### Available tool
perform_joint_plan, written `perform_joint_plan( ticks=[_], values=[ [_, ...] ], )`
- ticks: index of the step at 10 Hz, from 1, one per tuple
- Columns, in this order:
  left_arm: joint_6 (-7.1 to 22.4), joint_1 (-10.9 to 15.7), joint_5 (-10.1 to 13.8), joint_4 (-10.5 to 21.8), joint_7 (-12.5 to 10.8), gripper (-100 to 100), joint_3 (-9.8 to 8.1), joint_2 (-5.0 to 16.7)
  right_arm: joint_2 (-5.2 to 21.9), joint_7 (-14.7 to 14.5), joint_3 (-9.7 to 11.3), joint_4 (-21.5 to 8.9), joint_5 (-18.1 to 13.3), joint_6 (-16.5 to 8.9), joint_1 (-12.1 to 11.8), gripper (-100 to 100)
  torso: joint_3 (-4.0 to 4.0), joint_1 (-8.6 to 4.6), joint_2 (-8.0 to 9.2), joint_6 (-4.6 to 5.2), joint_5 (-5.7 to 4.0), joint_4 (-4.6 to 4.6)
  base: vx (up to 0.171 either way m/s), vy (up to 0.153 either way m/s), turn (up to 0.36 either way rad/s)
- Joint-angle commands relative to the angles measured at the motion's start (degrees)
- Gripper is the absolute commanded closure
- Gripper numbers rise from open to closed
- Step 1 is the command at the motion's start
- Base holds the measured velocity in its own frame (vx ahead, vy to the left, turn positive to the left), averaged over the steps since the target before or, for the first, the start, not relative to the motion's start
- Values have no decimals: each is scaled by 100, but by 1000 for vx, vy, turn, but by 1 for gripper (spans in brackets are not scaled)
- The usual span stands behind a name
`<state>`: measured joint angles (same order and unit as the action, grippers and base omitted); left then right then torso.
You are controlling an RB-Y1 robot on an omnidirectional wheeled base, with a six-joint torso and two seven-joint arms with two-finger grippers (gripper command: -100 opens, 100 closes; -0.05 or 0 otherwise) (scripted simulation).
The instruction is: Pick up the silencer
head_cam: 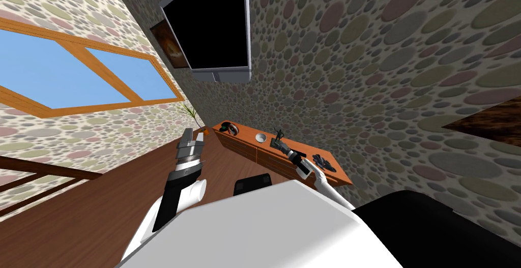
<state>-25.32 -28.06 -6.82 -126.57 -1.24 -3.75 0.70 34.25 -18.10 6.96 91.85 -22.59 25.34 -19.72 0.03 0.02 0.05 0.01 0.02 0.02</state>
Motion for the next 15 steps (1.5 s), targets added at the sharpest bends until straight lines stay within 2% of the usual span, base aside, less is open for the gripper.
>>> perform_joint_plan(
  ticks=[1,2,3,4,5,6,9,11,13,15],
  values=[
    [0,0,0,0,0,0,0,0,65,-84,26,-284,-64,7,29,-100,0,0,0,0,0,0,-4,12,69],
    [0,0,0,0,0,0,0,0,65,-84,26,-284,-64,7,29,-100,0,-1,-1,2,-1,0,-1,5,-3],
    [0,-1,0,0,0,0,-1,0,233,-201,103,-504,-192,-62,73,-100,0,-3,-1,3,-1,0,-2,14,131],
    [0,0,0,0,0,0,0,0,233,-201,103,-618,-192,-62,73,-100,-1,-2,-2,-1,0,0,-2,8,85],
    [0,-1,0,0,0,0,0,0,392,-319,186,-792,-317,-138,116,-100,-1,-3,-2,2,-1,0,-1,10,119],
    [0,0,0,0,0,0,0,0,392,-319,186,-927,-317,-138,116,-100,-1,-3,-3,0,-1,0,0,6,70],
    [0,-1,0,0,0,0,-1,0,678,-558,367,-1481,-554,-311,197,-100,-2,-6,-3,3,-2,-1,2,2,121],
    [0,-1,0,0,0,0,-1,0,678,-558,367,-1620,-554,-311,197,-100,-2,-8,-4,3,-1,-1,2,-2,39],
    [0,0,0,0,0,0,0,0,919,-797,565,-2097,-770,-506,269,-100,-2,-8,-4,0,-2,-1,6,-7,209],
    [0,-1,0,0,0,0,-1,1,919,-797,565,-2273,-770,-506,269,-100,-4,-13,-7,4,-3,-1,7,-15,10]
  ],
)
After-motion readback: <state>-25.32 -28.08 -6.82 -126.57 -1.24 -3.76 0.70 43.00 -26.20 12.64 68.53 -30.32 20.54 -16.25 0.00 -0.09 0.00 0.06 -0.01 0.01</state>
